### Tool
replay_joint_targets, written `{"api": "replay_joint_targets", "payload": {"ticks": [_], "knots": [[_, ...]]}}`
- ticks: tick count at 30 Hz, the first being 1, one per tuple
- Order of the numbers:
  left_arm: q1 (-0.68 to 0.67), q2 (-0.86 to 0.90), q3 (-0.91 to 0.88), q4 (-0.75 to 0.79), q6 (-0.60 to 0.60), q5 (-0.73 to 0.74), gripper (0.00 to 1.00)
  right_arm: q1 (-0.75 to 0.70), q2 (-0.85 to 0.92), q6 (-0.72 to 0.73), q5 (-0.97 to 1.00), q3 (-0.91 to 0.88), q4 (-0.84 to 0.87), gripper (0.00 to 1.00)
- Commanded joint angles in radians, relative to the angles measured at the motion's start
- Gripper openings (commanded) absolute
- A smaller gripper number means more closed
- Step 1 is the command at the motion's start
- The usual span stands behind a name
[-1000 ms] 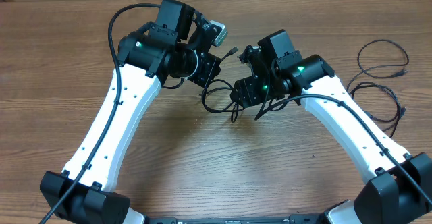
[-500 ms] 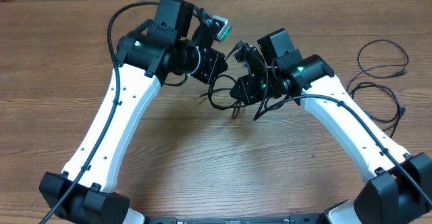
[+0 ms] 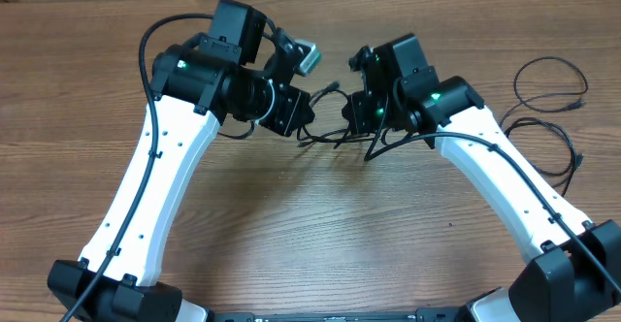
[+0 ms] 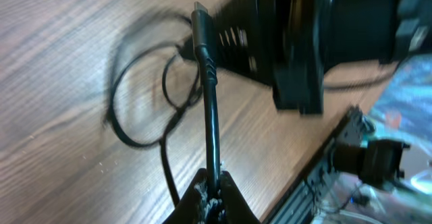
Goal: Untangle cables
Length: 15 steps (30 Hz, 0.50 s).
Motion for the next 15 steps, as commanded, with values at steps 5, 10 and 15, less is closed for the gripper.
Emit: {"api": "replay_joint_targets", "payload": {"ticks": [5,10,15], "knots": [[-0.047,-0.001,0.019,-0.055,0.125,-0.006,0.04,-0.015,-0.003,0.083,0.043,0.111,0.034,0.04],[-0.049,0.0,-0.008,-0.052,0.121,-0.109,0.04,-0.016,-0.007,0.083,-0.007,0.144,0.0,0.04],[-0.048,0.003,-0.032,-0.01,0.061,-0.212,0.04,-0.016,-0.039,0.083,-0.014,0.145,-0.006,0.04]]}}
